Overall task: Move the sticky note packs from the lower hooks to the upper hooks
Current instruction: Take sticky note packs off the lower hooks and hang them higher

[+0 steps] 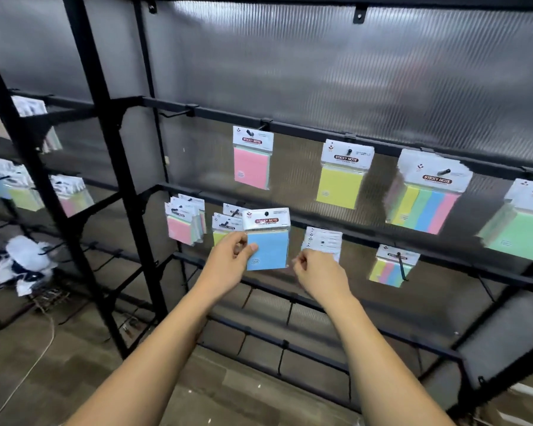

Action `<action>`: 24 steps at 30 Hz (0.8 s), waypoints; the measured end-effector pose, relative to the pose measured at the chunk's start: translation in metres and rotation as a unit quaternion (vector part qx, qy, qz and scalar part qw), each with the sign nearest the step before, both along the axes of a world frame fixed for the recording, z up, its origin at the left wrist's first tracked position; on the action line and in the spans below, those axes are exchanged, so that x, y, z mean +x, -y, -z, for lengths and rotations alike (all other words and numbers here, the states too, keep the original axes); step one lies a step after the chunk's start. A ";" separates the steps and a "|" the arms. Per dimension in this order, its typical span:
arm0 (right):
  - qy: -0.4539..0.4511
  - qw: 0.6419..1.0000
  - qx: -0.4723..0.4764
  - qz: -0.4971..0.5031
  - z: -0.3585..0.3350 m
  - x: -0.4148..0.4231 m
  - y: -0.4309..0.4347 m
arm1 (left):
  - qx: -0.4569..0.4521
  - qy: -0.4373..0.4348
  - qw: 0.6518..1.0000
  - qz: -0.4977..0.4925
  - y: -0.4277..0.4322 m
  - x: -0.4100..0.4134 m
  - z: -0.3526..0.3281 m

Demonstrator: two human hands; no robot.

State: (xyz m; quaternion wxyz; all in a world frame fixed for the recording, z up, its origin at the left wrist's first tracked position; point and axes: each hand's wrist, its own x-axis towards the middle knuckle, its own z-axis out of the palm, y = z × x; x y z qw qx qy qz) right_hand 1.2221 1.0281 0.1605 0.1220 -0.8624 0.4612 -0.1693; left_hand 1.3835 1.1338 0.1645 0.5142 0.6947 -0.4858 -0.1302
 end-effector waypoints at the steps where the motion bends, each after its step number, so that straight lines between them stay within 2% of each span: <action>1: 0.006 1.000 0.010 0.002 0.001 0.011 -0.002 | -0.001 0.004 1.000 0.001 -0.001 0.012 0.001; 11: 0.034 0.997 0.036 0.056 -0.002 0.125 -0.023 | -0.007 -0.034 0.998 0.057 -0.005 0.138 -0.020; 16: 0.051 0.996 0.038 0.068 -0.010 0.167 -0.031 | -0.023 -0.019 0.996 0.081 -0.009 0.188 -0.044; 24: 0.068 0.995 0.035 0.062 -0.024 0.216 -0.031 | -0.065 -0.032 0.996 0.058 -0.004 0.245 -0.076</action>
